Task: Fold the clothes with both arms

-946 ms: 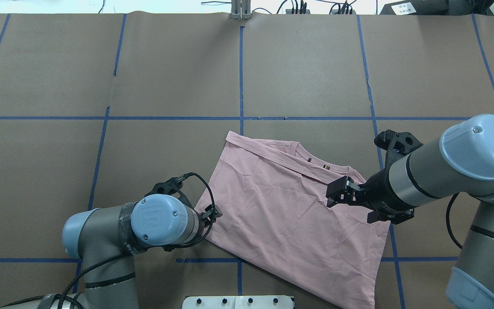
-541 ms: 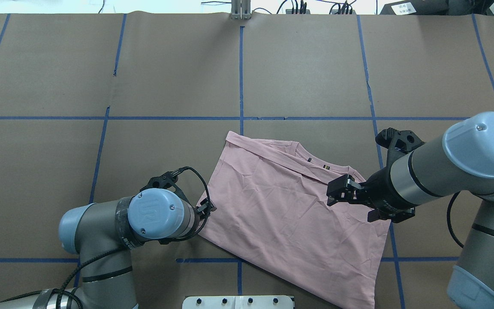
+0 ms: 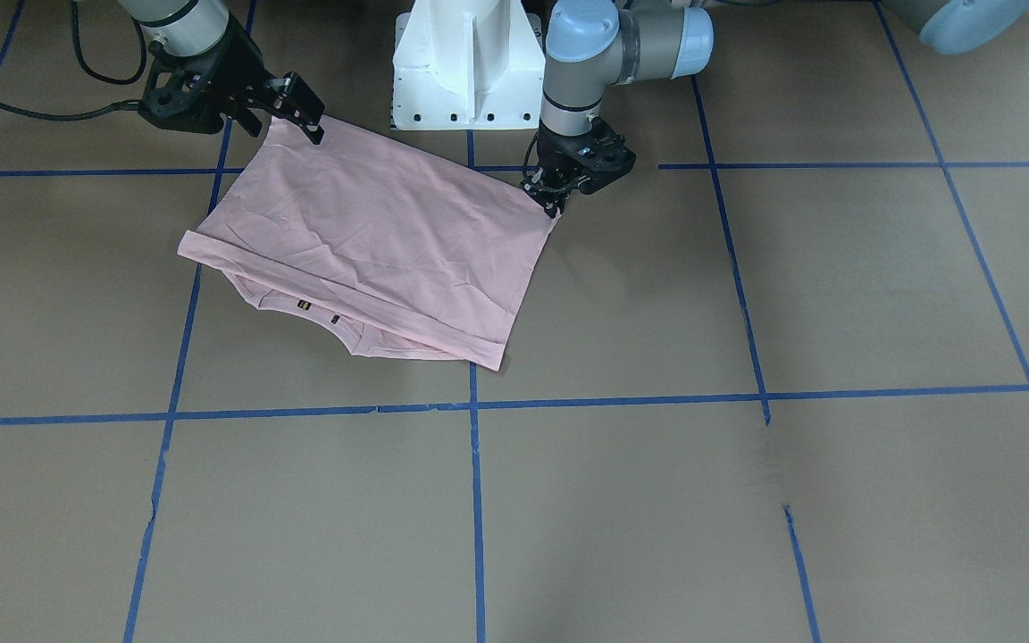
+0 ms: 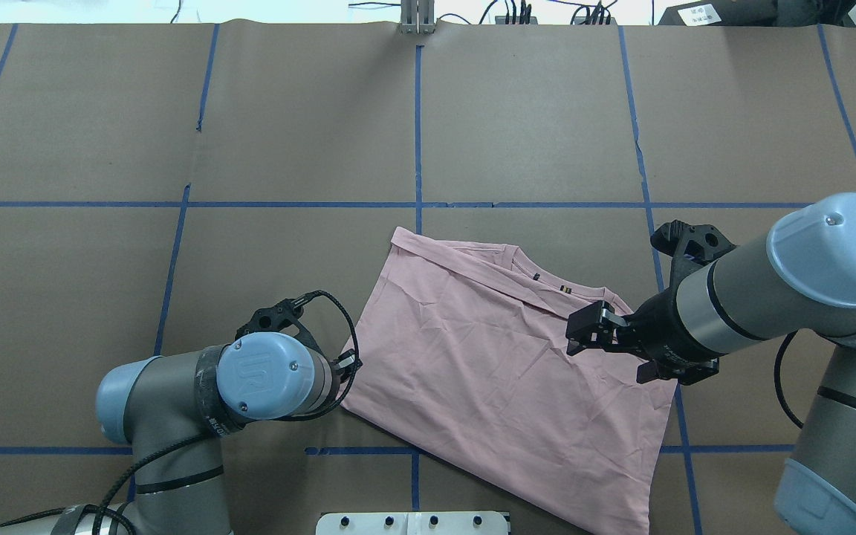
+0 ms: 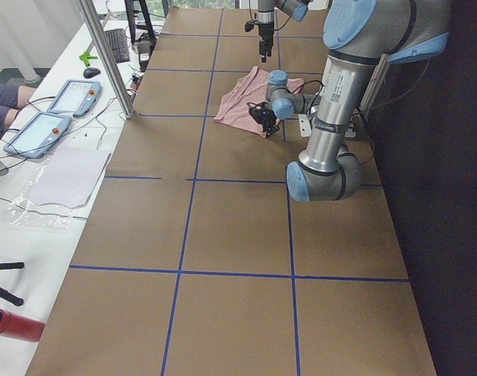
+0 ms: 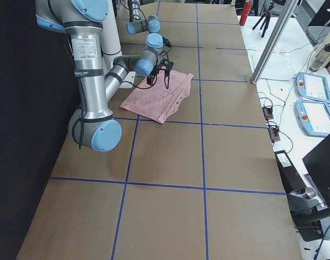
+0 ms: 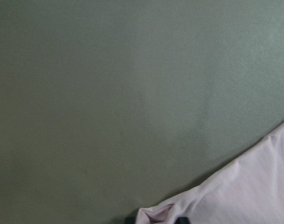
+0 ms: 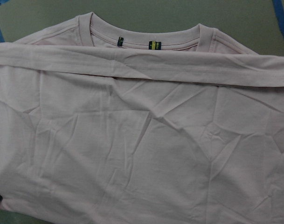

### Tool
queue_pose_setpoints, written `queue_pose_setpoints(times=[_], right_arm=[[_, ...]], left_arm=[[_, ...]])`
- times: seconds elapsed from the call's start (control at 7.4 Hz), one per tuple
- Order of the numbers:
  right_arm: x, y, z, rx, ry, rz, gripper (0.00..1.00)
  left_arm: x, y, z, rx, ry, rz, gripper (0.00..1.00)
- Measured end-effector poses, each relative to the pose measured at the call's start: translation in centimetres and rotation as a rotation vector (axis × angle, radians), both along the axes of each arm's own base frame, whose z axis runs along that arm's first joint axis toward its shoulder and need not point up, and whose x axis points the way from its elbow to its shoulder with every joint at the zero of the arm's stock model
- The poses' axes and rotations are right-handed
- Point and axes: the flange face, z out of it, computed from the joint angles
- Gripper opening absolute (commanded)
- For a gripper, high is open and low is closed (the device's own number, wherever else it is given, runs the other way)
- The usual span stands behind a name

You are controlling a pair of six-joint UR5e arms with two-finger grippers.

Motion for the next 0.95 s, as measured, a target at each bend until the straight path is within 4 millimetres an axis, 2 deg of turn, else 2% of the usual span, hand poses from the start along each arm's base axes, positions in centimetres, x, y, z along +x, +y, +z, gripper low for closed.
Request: queue_pose_setpoints(times=[0.27,0.41,0.54,0.68,0.95], right_arm=[[-0.1,-0.1,-0.4,0.005,-0.008,0.003,1.0],[-0.1,-0.2,-0.6,0.006,-0.011,0.003,1.0],[-0.1,-0.2,-0.7,0.006,-0.012,0.004,1.0],[-0.1,-0.3,-0.6,0.006,-0.009,0.006,1.0],[-0.1,-0.5,-0.4,0.005,-0.005,0.011,1.0]], left_arm=[[-1.2,-0.9,-0.9,0.037,-0.003,0.008,0.0],[-2.1,-2.6,-1.2,0.055,-0.004,-0.006,0.0],[-3.3,-5.0,-1.1,0.078,-0.014,-0.026,0.0],[-4.3,-8.2,-0.8,0.098,-0.031,-0.057,0.0],[-4.4,-15.2,-0.6,0.117,-0.057,-0.13,0.0]])
